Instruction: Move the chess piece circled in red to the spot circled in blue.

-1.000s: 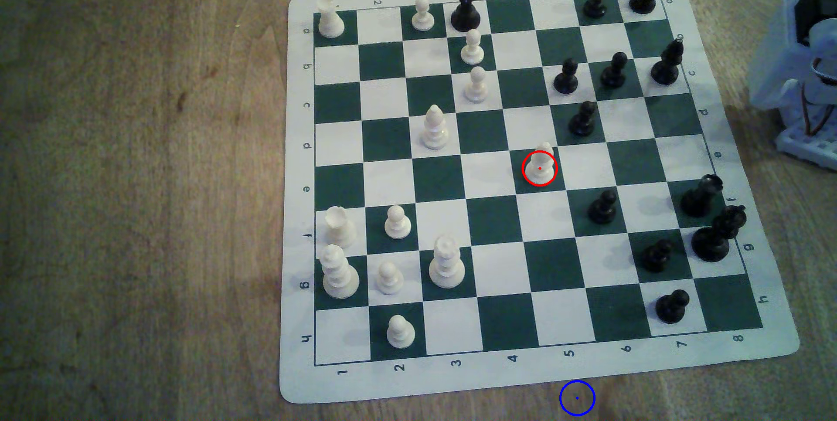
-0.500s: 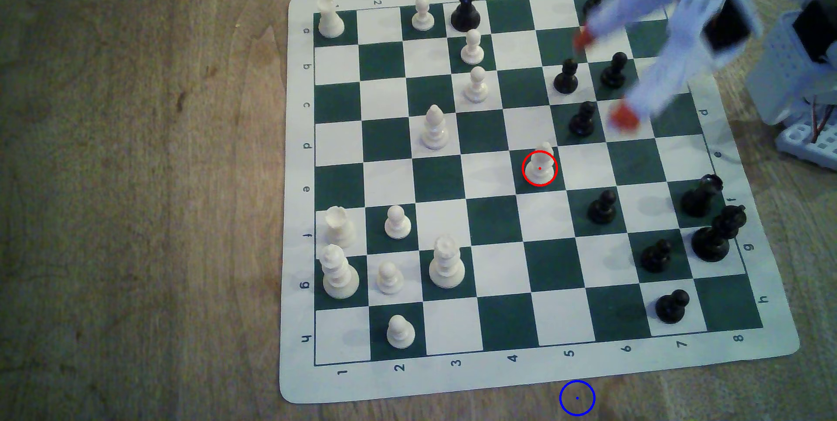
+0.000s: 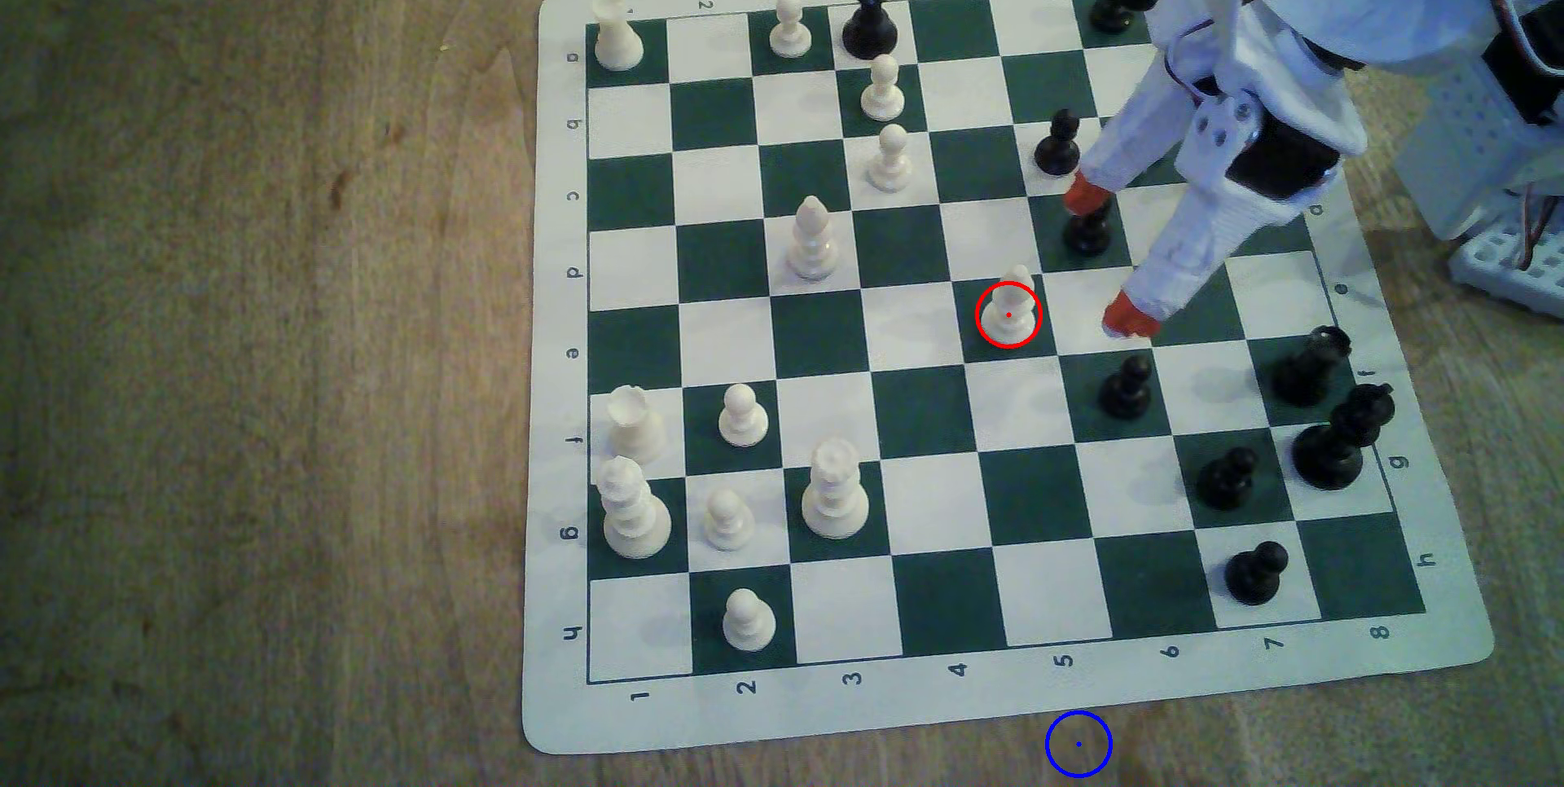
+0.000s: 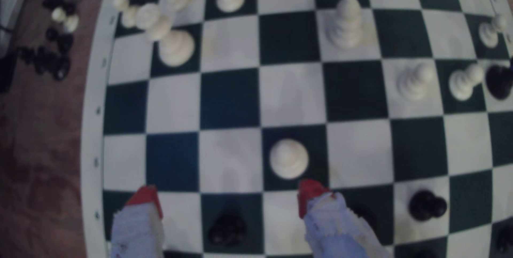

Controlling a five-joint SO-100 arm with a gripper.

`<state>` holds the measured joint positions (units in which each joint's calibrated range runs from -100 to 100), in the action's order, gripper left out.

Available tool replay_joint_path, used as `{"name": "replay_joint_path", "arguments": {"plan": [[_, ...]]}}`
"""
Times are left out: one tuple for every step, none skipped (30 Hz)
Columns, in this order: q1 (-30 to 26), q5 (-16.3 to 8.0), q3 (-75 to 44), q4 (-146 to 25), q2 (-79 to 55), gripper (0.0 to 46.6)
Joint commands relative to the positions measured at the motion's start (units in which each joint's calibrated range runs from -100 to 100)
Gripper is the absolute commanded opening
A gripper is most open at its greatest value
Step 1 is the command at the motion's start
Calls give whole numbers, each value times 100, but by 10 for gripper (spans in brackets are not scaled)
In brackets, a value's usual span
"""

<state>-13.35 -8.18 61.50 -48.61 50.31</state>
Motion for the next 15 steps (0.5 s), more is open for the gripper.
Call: {"name": "replay_joint_path", "arguments": {"plan": [[236, 107, -647, -176, -159, 227], [259, 107, -638, -176, -176, 230], [259, 107, -629, -176, -176, 232], [252, 107, -620, -176, -176, 235], [228, 103, -629, -176, -193, 241], [212, 98, -638, -176, -235, 242], [189, 88, -647, -176, -303, 241], [165, 83, -647, -176, -371, 239], [150, 78, -656, -184, -498, 233], [119, 63, -837, -365, -829, 221], [95, 44, -901, -397, -957, 220], [79, 39, -928, -389, -1016, 222], [72, 29, -946, -356, -1050, 227], [64, 20, -973, -291, -1093, 234], [72, 10, -991, -291, -1118, 234]]}}
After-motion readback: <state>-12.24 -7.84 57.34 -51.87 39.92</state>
